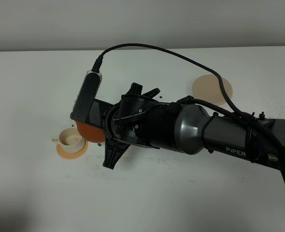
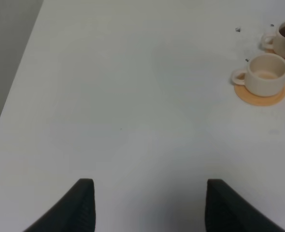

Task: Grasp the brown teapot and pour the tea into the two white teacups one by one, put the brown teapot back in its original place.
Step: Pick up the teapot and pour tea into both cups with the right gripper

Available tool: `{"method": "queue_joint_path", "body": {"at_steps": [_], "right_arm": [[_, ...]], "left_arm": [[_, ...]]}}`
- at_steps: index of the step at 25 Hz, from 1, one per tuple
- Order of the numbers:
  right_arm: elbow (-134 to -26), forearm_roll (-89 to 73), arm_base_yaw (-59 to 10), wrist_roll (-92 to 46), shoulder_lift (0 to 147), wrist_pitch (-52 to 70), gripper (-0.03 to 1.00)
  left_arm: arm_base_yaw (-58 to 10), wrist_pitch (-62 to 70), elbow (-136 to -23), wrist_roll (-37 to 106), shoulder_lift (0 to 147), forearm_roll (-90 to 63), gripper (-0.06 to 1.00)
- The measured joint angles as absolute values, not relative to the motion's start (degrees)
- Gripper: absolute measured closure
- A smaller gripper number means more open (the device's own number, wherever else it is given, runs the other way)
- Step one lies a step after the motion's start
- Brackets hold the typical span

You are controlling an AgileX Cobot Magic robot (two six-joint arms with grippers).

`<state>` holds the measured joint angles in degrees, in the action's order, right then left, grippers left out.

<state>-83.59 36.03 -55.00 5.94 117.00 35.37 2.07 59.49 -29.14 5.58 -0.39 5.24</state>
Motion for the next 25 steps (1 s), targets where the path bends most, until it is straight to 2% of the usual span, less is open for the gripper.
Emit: {"method": "queue_joint_path", "body": {"at_steps": [25], "right_arm": [[-83.63, 44.94, -57.13, 8.96, 119.21, 39.79, 0.88]], "left_arm": [[2.07, 59.49, -29.14, 5.58, -0.39, 5.24, 0.44]]}}
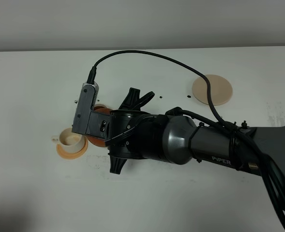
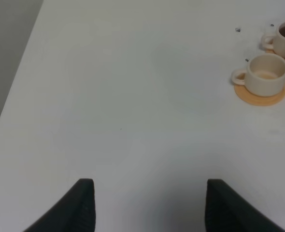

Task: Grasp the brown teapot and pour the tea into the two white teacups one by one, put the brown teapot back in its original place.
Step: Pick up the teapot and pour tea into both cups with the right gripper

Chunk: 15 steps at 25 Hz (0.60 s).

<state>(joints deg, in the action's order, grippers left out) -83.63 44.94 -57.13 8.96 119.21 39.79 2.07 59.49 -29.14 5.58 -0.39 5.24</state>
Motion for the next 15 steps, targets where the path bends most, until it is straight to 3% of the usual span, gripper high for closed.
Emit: {"method": "queue_joint_path", "body": {"at_steps": [15], "right_arm": [[-83.63, 48.06, -57.42, 8.96, 119.21, 38.38, 0.88]], "left_arm": [[2.07, 59.49, -29.14, 5.58, -0.39, 5.24, 0.44]]}}
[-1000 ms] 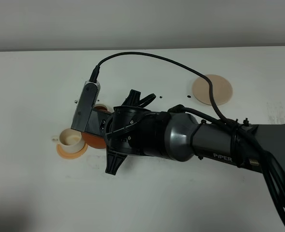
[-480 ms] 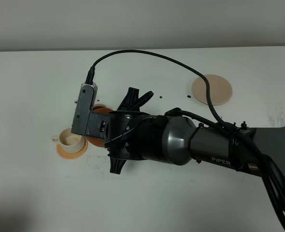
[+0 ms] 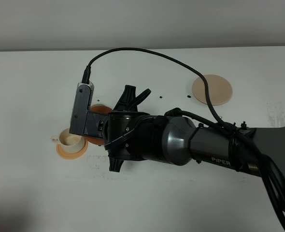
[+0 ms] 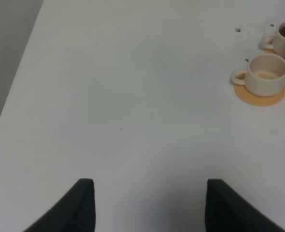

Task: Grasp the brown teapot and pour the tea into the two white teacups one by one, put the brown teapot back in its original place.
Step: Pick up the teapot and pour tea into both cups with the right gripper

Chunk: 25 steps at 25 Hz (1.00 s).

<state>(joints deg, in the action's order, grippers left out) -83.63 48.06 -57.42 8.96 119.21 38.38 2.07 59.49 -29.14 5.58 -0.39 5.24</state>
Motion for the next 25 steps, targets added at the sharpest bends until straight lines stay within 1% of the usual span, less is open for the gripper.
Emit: {"method": "queue_joint_path", "body": {"at_steps": [18, 25], "right_arm": [[-83.63, 53.37, -57.86, 7.00, 119.21, 38.41, 0.88], [-83.70, 54.37, -57.93, 7.00, 119.21, 40.30, 0.88]], "left_arm": [[2.07, 59.49, -29.14, 5.58, -0.39, 5.24, 0.44], [2.07, 59.49, -29.14, 5.58, -0.39, 5.24, 0.44]]}}
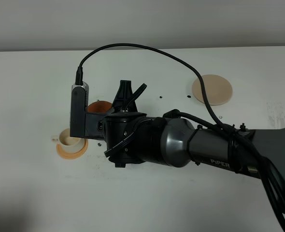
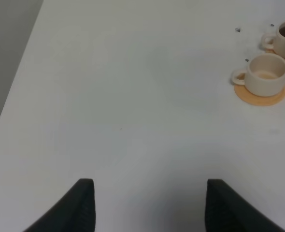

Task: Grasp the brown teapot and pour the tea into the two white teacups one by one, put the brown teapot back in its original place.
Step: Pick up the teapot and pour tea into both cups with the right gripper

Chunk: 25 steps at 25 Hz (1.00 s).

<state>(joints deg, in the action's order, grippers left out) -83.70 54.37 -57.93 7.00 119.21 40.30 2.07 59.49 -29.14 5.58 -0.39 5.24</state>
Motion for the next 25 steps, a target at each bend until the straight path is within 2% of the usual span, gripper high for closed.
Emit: {"method": "queue_joint_path", "body": {"at_steps": [16, 25], "right_arm": [[-83.80, 58.18, -59.17, 7.05, 119.21, 41.06, 0.88], [-87.55, 60.40, -60.64, 7.45, 119.34, 42.64, 0.88]], "left_arm": [[2.07, 59.49, -29.14, 5.58, -0.39, 5.24, 0.44], [2.07, 59.49, -29.14, 5.58, -0.39, 5.24, 0.44]]}}
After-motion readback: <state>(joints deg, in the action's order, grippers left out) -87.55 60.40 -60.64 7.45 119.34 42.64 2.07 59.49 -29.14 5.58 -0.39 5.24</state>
